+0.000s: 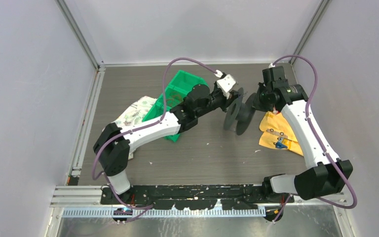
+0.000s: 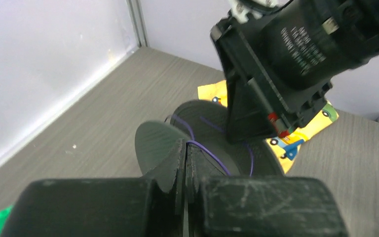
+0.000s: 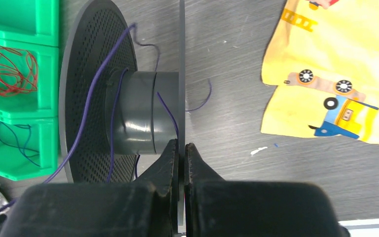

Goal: Wrap the cables

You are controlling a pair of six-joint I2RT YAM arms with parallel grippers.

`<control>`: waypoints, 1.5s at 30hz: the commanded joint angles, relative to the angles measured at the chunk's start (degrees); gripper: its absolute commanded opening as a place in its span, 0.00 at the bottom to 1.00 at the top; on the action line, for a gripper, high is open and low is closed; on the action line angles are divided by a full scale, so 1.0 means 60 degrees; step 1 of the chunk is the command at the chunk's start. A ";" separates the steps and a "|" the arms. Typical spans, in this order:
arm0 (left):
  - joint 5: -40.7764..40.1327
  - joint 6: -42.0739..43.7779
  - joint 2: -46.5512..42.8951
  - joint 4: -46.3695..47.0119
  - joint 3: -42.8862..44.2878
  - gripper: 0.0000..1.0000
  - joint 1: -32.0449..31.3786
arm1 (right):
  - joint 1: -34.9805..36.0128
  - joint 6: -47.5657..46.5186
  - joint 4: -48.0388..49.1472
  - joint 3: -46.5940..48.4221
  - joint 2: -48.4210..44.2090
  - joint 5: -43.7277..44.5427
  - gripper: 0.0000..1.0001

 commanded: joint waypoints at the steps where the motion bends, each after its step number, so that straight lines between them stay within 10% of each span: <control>1: -0.0294 -0.1318 -0.1246 0.0030 -0.0623 0.01 0.0045 | -0.0027 -0.0672 -0.0350 0.0483 -0.0671 0.0234 0.01; 6: 0.0320 -0.2255 -0.2287 0.0124 -0.1927 0.15 0.0045 | -0.0024 -0.1422 -0.0984 0.0694 -0.0734 -0.0188 0.01; 12: 0.0505 -0.2377 -0.2934 -0.1649 -0.2100 0.65 0.0105 | -0.0014 -0.1632 -0.1307 0.0580 -0.1190 -0.0282 0.01; 29: 0.3343 -0.6975 0.0512 -0.3409 0.1039 0.64 0.2847 | -0.0002 -0.1785 -0.2900 0.1504 -0.1792 -0.0507 0.01; 45: 0.5002 -0.7420 0.2548 -0.3800 0.1847 0.64 0.2852 | 0.0002 -0.1238 -0.4437 0.6451 -0.0158 -0.1266 0.01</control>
